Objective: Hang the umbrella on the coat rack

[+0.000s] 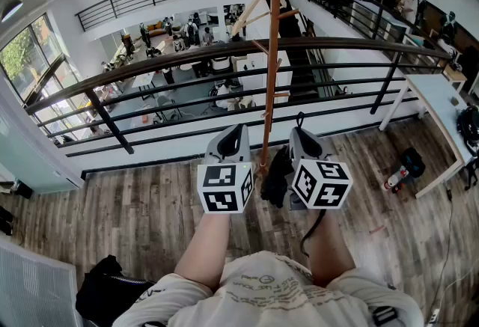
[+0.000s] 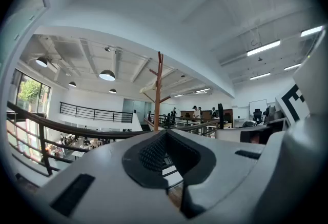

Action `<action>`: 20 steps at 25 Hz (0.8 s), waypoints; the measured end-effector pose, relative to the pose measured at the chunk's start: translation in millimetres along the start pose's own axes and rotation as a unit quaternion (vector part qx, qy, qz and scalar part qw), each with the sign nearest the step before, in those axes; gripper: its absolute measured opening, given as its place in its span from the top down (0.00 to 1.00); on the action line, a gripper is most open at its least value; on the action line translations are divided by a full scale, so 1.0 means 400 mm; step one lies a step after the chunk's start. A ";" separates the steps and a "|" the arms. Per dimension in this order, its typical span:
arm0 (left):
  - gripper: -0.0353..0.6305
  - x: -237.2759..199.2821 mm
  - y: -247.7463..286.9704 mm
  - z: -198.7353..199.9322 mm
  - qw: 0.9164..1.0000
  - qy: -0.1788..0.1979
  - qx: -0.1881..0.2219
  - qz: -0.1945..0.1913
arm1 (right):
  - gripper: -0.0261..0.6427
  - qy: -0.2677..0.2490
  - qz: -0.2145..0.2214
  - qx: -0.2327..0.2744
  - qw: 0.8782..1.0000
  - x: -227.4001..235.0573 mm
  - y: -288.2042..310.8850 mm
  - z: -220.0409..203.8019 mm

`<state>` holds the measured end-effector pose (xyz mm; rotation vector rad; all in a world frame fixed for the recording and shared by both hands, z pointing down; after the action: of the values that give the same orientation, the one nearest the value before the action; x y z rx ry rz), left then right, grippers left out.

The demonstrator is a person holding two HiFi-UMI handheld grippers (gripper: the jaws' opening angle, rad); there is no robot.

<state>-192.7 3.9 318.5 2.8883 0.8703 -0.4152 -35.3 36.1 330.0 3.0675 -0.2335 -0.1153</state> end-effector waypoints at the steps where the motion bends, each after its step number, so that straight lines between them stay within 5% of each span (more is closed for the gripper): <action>1: 0.95 0.004 0.000 0.000 1.000 0.003 -0.002 -0.001 | 0.96 0.000 -0.001 0.001 1.000 0.000 -0.003 0.002; 20: 0.95 0.140 0.025 -0.087 1.000 0.007 -0.010 -0.007 | 0.96 -0.005 -0.004 0.025 1.000 0.112 -0.094 -0.036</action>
<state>-134.5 31.1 336.1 2.8719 0.8928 -0.3861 15.5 67.1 338.8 3.1180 -0.2280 -0.1277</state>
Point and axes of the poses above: the fingertips, and each gripper's own axes: y forward along the fingers, x to its right, z out of its top, the point moved 5 cm from there along -y, backward along the fingers, and after that the axes turned 14 degrees about -y, right-handed, at the moved point
